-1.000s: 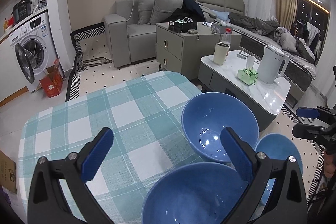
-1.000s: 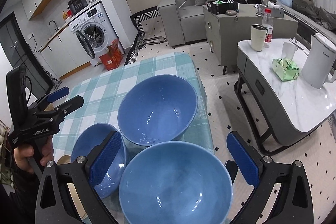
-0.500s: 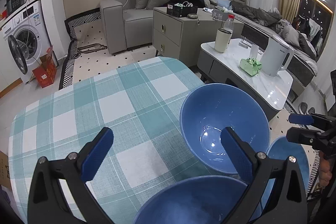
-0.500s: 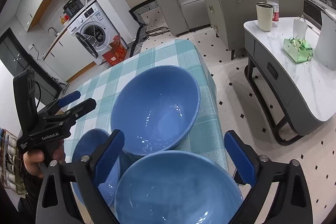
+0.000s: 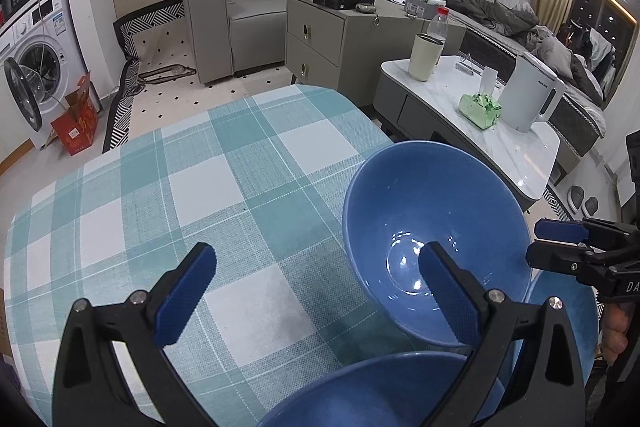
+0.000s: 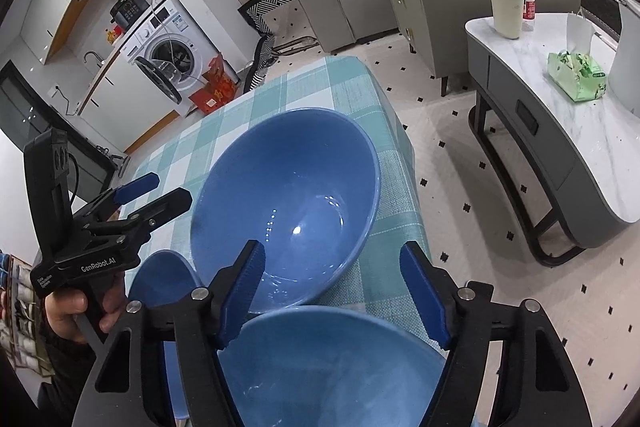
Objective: Organize plates and bowls
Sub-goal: 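Move both tools to the rim of the large mid-blue bowl, then close both grippers on the mid-blue bowl rim, then lift the mid-blue bowl with both grippers and carry it over the smaller blue bowl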
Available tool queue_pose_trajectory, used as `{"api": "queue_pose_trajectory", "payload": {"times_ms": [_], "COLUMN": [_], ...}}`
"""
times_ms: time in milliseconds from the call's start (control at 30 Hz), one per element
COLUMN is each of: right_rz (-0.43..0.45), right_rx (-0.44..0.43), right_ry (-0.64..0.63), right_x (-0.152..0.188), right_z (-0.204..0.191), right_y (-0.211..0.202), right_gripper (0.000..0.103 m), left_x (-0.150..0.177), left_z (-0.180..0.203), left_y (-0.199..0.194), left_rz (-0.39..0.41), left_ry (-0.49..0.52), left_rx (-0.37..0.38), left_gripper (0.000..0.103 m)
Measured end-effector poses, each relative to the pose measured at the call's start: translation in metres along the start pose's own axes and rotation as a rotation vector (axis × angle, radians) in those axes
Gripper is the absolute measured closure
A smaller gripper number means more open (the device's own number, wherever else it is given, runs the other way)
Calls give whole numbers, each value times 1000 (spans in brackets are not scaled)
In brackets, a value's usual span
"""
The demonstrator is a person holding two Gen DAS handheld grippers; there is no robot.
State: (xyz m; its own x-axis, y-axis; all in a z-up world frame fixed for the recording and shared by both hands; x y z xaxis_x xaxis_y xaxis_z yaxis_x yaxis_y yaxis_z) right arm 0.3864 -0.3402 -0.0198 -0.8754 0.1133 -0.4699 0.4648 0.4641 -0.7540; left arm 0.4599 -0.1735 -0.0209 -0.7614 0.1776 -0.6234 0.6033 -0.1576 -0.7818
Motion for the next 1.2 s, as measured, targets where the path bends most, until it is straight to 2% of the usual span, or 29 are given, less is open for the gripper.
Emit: {"api": "queue_pose_trajectory", "payload": {"times_ms": [100, 167, 300, 467, 733, 1000, 1200], "right_rz": [-4, -7, -12, -17, -28, -22, -17], "right_rx": [3, 0, 5, 5, 9, 24, 33], "right_ry": [10, 9, 8, 6, -1, -16, -19], "right_x": [-1, 0, 0, -1, 2, 3, 4], "right_z": [2, 2, 3, 4, 5, 3, 4], "right_y": [5, 6, 9, 11, 15, 13, 12], "right_gripper": [31, 31, 38, 44, 59, 82, 84], "left_x": [2, 4, 7, 10, 13, 14, 15], "left_z": [1, 2, 6, 12, 20, 27, 30], "left_y": [6, 9, 15, 20, 21, 19, 18], "left_rz": [-13, -27, -45, -65, -76, -75, -72], "left_ry": [3, 4, 13, 27, 52, 74, 93], "left_rx": [1, 10, 30, 51, 66, 86, 85], "left_gripper": [5, 15, 29, 51, 72, 83, 86]}}
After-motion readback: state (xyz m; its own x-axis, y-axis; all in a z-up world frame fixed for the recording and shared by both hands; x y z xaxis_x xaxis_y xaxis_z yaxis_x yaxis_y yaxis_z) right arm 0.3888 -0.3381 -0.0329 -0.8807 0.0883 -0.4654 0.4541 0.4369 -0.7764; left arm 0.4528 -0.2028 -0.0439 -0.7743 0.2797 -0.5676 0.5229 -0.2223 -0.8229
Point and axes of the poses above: each gripper's, at about its wrist camera, not at the fingertips, and y roughly the way its jaws point, z to its right, x to its underside, the point moved 8 cm from there along y, roughly the way its jaws point, and after that the axes turned 7 degrees about -x, right-handed, at the moved point
